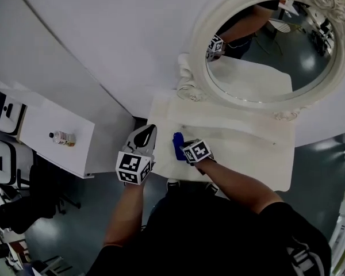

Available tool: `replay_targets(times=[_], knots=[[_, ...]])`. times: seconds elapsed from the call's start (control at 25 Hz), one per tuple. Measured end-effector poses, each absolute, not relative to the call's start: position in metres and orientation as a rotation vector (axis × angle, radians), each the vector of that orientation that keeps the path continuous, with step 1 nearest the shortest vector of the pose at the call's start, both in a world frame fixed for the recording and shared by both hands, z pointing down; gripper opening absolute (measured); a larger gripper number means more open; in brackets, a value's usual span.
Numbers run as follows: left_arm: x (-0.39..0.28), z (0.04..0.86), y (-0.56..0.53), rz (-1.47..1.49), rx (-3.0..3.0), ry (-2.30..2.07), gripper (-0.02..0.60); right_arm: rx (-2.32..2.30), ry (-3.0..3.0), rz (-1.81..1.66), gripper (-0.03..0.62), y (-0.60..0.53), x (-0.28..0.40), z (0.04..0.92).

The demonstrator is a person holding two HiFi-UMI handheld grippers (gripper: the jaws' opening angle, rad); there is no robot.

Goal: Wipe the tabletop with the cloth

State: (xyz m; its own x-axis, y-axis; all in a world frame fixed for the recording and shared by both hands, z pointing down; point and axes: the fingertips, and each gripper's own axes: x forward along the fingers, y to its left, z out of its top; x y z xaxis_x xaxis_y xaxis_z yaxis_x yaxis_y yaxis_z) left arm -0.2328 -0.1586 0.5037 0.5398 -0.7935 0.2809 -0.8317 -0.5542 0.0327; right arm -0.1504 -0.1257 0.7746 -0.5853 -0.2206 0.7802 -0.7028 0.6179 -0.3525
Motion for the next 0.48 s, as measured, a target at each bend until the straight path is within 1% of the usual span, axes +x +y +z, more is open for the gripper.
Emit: replay_targets(times=[0.28,0.48], knots=[[-0.293,0.509,-0.149,0.367,2.554,-1.469,0.014,0.570,-2.145,0.904,0.041,-0.107,-0.247,0.792],[-0.323,0.517,-0.142,0.389,2.531,-1.482,0.014,0.537,-2.124,0.919,0.041,-0.097,-0.287,0.812]])
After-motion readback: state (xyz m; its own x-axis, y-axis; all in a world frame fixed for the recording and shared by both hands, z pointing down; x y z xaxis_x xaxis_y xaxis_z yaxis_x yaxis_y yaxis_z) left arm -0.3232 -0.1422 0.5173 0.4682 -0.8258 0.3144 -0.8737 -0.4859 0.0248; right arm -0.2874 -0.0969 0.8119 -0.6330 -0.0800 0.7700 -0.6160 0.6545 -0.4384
